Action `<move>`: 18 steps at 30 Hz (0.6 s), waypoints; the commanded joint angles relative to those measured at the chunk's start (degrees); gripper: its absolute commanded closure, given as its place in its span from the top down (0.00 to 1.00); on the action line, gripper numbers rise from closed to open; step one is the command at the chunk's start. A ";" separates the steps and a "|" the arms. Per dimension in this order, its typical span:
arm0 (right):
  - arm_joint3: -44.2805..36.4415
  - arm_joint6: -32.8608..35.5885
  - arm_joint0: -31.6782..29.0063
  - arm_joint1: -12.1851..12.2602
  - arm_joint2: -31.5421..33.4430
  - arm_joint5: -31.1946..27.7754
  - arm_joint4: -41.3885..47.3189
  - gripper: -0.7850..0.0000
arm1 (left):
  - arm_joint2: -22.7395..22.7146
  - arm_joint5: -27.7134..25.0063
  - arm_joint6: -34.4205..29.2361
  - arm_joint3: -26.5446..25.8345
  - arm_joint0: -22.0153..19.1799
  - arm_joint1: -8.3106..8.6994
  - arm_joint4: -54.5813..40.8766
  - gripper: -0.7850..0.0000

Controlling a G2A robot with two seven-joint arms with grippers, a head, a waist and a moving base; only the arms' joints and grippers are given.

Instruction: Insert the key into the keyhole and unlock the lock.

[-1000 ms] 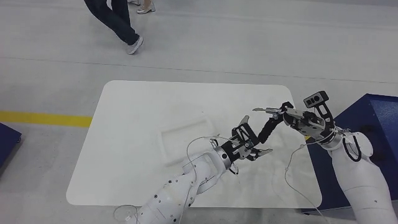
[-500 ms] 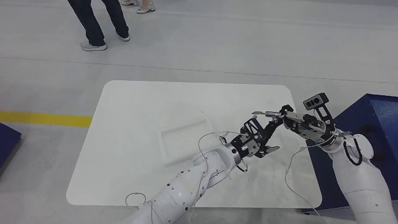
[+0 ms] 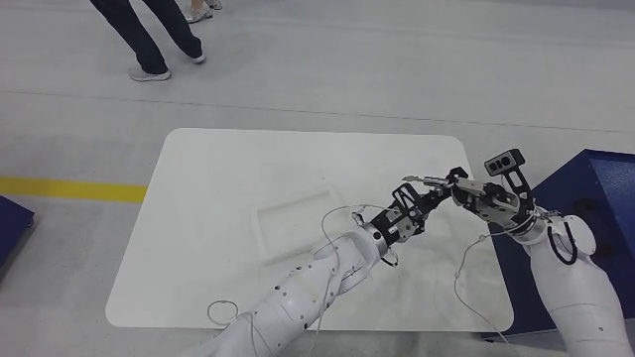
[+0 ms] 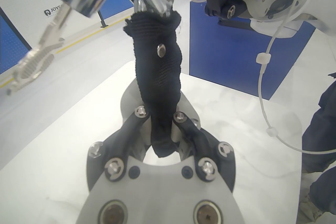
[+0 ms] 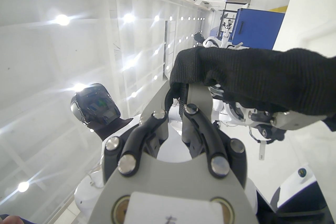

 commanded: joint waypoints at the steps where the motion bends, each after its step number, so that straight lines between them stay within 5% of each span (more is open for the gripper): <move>1: 0.57 -0.54 0.40 -0.02 0.11 0.20 -0.01 0.00 | -0.48 1.33 1.22 -0.69 0.34 0.07 0.82 0.00; 6: 2.43 -1.66 1.58 0.04 0.35 0.98 -1.02 0.05 | -1.98 6.75 3.02 -4.52 1.50 0.97 6.91 0.00; 7: 2.86 -1.99 1.82 0.07 0.34 1.35 -1.43 0.60 | -2.41 8.07 2.94 -5.55 1.96 1.25 8.46 0.00; 8: 3.18 -2.28 2.12 0.10 0.33 1.67 -1.86 1.00 | -2.92 9.27 2.66 -6.84 2.40 1.55 9.90 0.00; 18: 7.22 -5.26 4.60 0.38 0.29 7.36 -4.23 1.00 | -7.44 11.60 -1.77 -19.41 7.92 4.44 22.06 0.00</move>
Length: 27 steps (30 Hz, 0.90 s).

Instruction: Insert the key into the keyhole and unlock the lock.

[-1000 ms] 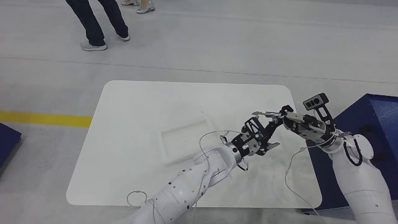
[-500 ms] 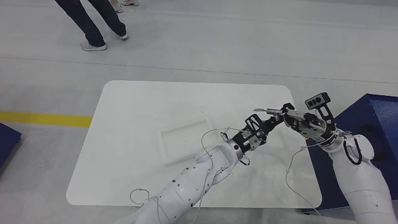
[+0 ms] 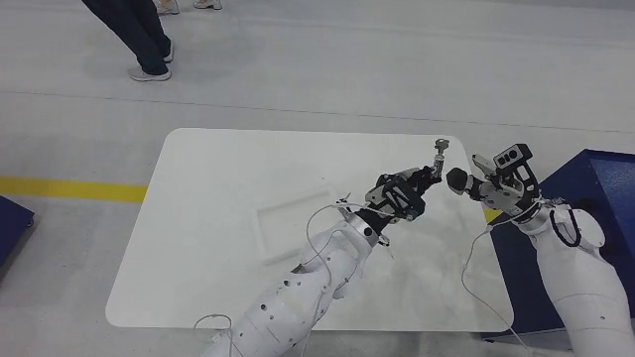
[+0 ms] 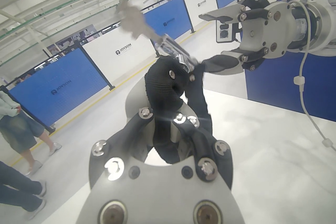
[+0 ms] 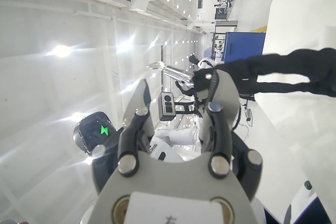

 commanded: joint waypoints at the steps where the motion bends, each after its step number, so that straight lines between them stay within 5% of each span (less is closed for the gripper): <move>1: 0.43 0.45 0.36 0.16 0.07 2.03 -0.38 1.00 | -0.59 0.12 -0.30 -1.54 0.93 0.31 1.49 0.00; 22: 0.14 -0.44 0.05 0.12 -0.04 2.36 -0.41 1.00 | -2.39 -0.15 -4.56 -7.52 3.10 1.21 10.68 0.00; 27: -0.24 -7.98 -0.31 -0.36 -0.11 14.31 5.75 1.00 | -1.74 6.30 -3.65 -7.84 4.06 0.56 11.61 0.00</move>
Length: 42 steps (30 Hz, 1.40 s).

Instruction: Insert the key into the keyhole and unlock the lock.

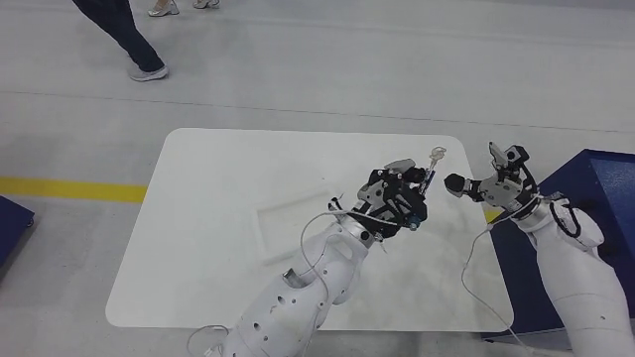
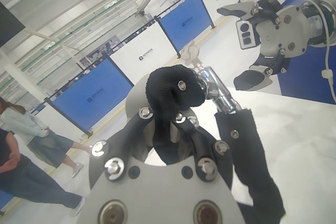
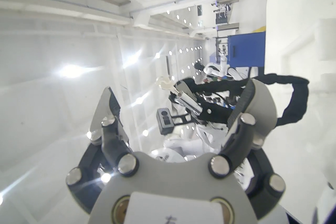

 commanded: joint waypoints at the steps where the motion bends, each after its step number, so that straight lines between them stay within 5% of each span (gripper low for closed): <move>1: 0.14 -1.49 0.07 0.05 0.04 6.65 1.78 1.00 | 0.30 2.52 0.25 0.51 0.15 -0.32 0.09 0.00; 7: -0.80 -1.47 -0.11 0.84 0.09 23.42 2.70 1.00 | 1.13 8.00 3.21 3.09 -0.57 -1.39 0.09 0.00; 16: -1.03 -1.71 -0.12 0.88 0.31 23.89 3.04 1.00 | 1.17 8.05 3.38 3.24 -0.68 -1.43 0.15 0.00; 18: -4.24 -2.07 -1.22 0.89 1.38 16.82 2.56 1.00 | 0.26 9.04 1.21 2.96 -0.27 -1.40 0.76 0.00; 24: -14.02 -6.94 -10.10 0.76 5.38 -29.27 -11.29 1.00 | 0.11 13.03 -3.87 2.11 0.55 -2.17 1.59 0.00; 29: -17.65 -15.34 -14.46 0.16 4.05 -48.68 -27.15 1.00 | 1.48 13.83 -4.80 2.51 1.29 -2.82 2.85 0.00; 34: -20.45 -25.23 -16.56 -0.90 1.87 -60.25 -41.59 1.00 | 2.08 13.66 -5.35 3.54 1.49 -3.43 2.92 0.00; 42: -22.28 -40.34 -16.41 -2.49 0.62 -61.71 -61.57 1.00 | 2.28 13.90 -5.36 3.91 2.25 -4.07 3.87 0.00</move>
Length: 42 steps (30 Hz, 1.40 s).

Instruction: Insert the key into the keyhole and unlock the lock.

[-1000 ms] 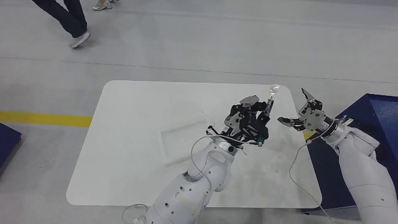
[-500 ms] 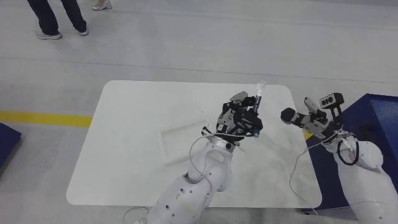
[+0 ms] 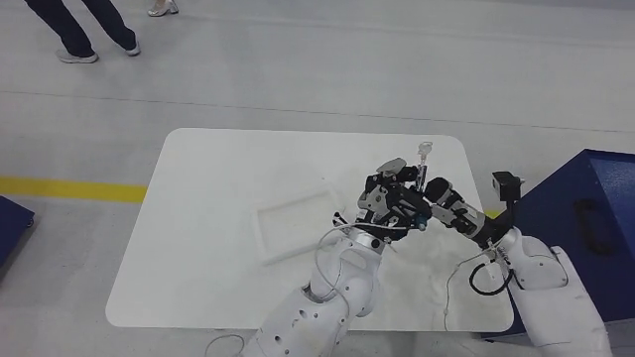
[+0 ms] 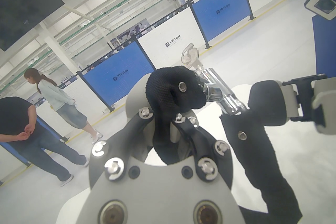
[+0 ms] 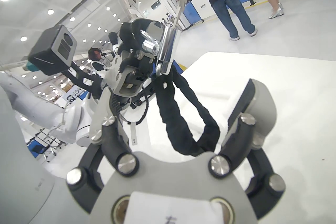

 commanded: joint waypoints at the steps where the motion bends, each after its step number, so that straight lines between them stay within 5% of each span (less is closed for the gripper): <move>1: -0.24 -3.37 0.03 -0.38 -0.63 0.52 -5.07 1.00 | -0.01 -0.10 0.07 -0.09 0.34 -0.09 0.32 0.00; 4: -0.60 -7.37 0.30 -0.90 -1.71 0.97 -9.81 0.82 | -0.10 -0.34 0.11 -0.21 0.84 -0.23 0.62 0.00; 7: -0.86 -10.47 0.31 -1.34 -2.87 1.48 -13.00 0.76 | -0.25 -0.60 0.32 -0.23 1.30 -0.34 0.80 0.00; 10: -0.99 -12.74 0.74 -1.60 -3.43 1.99 -15.88 0.49 | -0.47 -0.92 0.46 -0.22 1.65 -0.45 0.93 0.00; 33: -0.16 -15.23 2.05 -1.67 -4.60 2.70 -17.64 0.33 | -2.12 -4.35 -0.11 -0.02 3.01 -1.10 2.54 0.00; 37: -0.08 -14.12 2.45 -1.42 -4.06 3.30 -16.13 0.22 | -2.35 -4.91 -0.10 -0.07 3.14 -1.21 2.55 0.00; 39: 0.04 -13.70 2.67 -1.33 -3.92 3.48 -15.79 0.05 | -2.38 -5.24 0.00 -0.09 3.26 -1.29 2.37 0.00; 42: 0.39 -13.43 2.95 -1.29 -4.06 3.61 -15.40 0.00 | -2.36 -5.51 0.21 0.09 3.32 -1.42 2.31 0.00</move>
